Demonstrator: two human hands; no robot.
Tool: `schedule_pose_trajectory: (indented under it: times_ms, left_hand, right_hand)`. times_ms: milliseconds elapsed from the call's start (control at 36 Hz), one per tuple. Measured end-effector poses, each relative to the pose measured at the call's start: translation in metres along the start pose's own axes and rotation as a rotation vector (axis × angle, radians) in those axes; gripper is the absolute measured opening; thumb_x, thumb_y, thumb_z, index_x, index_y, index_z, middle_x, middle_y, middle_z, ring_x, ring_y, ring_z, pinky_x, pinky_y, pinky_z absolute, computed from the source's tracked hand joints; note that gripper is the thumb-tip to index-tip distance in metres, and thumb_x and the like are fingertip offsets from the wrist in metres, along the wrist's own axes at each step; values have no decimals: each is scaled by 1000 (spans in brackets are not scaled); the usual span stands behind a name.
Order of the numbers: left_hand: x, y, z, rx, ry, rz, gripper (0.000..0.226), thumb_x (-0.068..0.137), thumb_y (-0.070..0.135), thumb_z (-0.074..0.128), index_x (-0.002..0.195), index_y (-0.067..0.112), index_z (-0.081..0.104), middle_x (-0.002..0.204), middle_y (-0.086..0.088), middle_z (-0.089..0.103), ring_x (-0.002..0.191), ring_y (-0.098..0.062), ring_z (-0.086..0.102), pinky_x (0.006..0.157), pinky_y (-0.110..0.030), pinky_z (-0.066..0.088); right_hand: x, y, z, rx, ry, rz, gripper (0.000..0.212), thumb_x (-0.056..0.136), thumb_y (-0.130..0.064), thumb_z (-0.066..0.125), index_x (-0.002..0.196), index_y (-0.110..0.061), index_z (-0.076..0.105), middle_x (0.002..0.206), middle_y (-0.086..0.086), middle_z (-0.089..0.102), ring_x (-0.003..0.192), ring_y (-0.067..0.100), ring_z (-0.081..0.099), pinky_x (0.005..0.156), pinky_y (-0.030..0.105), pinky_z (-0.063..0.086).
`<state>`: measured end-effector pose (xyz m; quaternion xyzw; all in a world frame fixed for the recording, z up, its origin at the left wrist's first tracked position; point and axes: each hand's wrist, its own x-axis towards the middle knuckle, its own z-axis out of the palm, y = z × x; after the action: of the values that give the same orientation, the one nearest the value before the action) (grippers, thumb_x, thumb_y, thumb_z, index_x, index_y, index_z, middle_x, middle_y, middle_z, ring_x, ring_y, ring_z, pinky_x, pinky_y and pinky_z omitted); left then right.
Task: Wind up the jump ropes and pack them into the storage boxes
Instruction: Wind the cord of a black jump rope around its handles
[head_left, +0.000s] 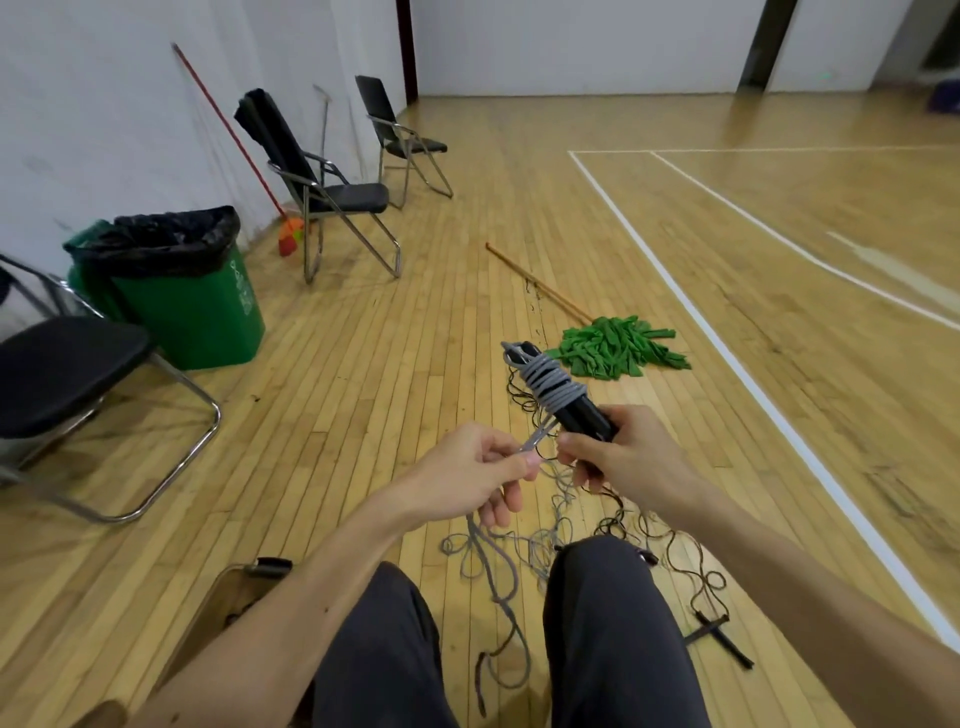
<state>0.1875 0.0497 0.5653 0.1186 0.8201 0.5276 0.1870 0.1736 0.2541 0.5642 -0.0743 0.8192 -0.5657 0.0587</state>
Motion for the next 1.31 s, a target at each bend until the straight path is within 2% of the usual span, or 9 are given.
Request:
schedule_pose_trajectory:
  times_ms: [222, 333, 500, 611, 694, 972, 1083, 1167, 1306]
  left_hand:
    - [-10, 4, 2, 145, 86, -28, 26, 103, 35, 53, 96, 14, 67, 60, 0, 63, 48, -13, 58, 48, -23, 45]
    - [-16, 12, 2, 408, 168, -8, 18, 100, 38, 57, 105, 23, 66, 67, 4, 67, 46, -7, 58, 50, -25, 48]
    - [-19, 29, 2, 832, 285, 58, 25, 103, 38, 51, 110, 19, 66, 81, 2, 59, 80, -20, 59, 71, -36, 50]
    - [-20, 36, 0, 1050, 331, 114, 26, 105, 40, 46, 107, 20, 64, 78, 4, 52, 75, -19, 54, 65, -31, 41]
    - [-22, 44, -8, 1188, 322, 172, 28, 104, 42, 46, 108, 22, 65, 80, 5, 56, 73, -15, 56, 64, -28, 48]
    - [-7, 84, -35, 1428, 298, 550, 31, 105, 45, 40, 109, 22, 60, 92, 10, 61, 67, -6, 48, 47, -17, 21]
    - [4, 90, -41, 1428, 243, 721, 23, 98, 40, 56, 100, 21, 68, 85, 8, 66, 62, -7, 50, 46, -16, 12]
    - [11, 92, -42, 1412, 182, 797, 19, 87, 34, 72, 82, 16, 69, 71, 6, 63, 52, -12, 53, 45, -15, 10]
    - [28, 93, -51, 1396, 176, 757, 33, 89, 47, 65, 84, 14, 64, 78, 3, 63, 66, -16, 57, 47, -18, 23]
  right_hand:
    - [11, 3, 2, 12, 54, 4, 6, 94, -8, 67, 92, -3, 67, 74, 6, 72, 56, 17, 64, 55, 34, 51]
    - [14, 5, 6, 44, 44, 35, 4, 94, -8, 68, 95, -4, 67, 72, 5, 72, 54, 14, 63, 53, 30, 49]
    - [21, 5, 9, 108, 69, 84, 9, 95, -9, 67, 98, 0, 66, 72, 8, 71, 55, 18, 62, 50, 29, 49]
    - [26, 11, 5, 95, 79, 119, 9, 95, -7, 66, 98, 2, 64, 67, 6, 68, 53, 18, 61, 50, 30, 49]
    - [27, 19, 0, 76, 67, 181, 8, 95, -5, 65, 99, 1, 63, 69, 8, 69, 50, 16, 58, 46, 27, 46]
    - [20, 19, 4, -38, -145, 252, 12, 95, -9, 67, 100, 1, 62, 73, 9, 74, 50, 16, 60, 44, 25, 46]
    - [15, 5, 10, -57, -331, 313, 14, 96, -9, 65, 102, 3, 60, 80, 14, 75, 50, 15, 57, 45, 23, 46]
    - [11, -1, 14, -99, -450, 324, 15, 95, -10, 66, 98, 3, 60, 82, 16, 76, 47, 14, 55, 46, 22, 45]
    - [10, -11, 17, -197, -570, 294, 17, 96, -14, 65, 99, 2, 61, 86, 16, 77, 44, 13, 50, 46, 22, 41]
